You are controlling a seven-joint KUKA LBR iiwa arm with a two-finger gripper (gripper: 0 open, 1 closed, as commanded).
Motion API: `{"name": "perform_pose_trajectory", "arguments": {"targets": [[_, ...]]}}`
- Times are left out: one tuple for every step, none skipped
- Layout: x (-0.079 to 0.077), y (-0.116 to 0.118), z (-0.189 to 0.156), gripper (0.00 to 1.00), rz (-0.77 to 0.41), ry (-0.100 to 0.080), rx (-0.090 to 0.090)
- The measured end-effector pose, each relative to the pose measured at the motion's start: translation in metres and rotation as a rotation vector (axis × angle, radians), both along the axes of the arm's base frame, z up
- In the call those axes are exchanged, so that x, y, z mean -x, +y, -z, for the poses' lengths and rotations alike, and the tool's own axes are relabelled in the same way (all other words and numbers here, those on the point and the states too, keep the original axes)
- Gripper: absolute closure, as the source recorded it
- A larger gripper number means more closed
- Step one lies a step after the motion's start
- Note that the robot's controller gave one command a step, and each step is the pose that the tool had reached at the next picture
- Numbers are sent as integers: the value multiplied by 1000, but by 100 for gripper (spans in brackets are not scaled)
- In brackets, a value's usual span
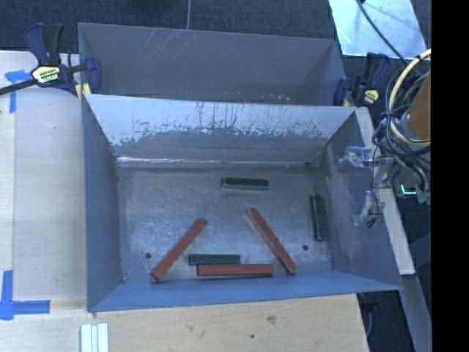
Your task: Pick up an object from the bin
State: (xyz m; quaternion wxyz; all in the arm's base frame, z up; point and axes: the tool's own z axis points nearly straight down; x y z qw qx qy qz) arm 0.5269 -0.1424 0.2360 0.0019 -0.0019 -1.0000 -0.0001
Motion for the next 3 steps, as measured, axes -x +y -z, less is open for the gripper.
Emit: {"name": "perform_pose_trajectory", "arguments": {"targets": [[40,91,81,0,-51,4,-4],[-32,145,112,0,-122,-11,-2],[-72,128,158,0,-2,-7,0]]}}
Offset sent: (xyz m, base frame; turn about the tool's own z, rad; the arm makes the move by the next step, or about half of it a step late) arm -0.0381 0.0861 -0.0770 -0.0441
